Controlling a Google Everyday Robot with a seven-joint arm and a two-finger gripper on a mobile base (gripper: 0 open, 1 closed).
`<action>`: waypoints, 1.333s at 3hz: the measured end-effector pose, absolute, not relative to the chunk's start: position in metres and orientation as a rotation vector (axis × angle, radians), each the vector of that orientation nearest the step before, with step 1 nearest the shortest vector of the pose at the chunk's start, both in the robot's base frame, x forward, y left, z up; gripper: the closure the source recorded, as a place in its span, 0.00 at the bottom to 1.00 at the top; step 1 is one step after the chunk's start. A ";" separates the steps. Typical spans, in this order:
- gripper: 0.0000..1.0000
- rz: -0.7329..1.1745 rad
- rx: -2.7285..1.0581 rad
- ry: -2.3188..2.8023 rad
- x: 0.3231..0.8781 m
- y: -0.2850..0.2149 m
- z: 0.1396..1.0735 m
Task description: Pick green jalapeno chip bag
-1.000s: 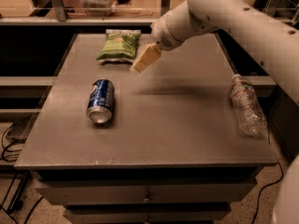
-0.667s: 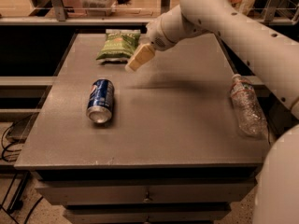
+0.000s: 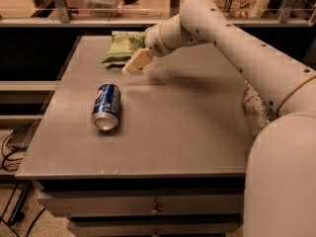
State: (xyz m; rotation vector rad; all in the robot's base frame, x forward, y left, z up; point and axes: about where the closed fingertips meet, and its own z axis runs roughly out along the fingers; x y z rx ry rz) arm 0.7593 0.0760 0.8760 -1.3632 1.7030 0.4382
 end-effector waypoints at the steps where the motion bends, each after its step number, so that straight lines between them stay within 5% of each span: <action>1: 0.19 0.489 -1.348 1.691 0.767 0.091 0.867; 4: 0.87 0.444 -1.293 1.676 0.775 0.078 0.885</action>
Offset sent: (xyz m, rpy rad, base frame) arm 0.0180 0.0213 -0.0151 0.0770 0.0367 -0.0023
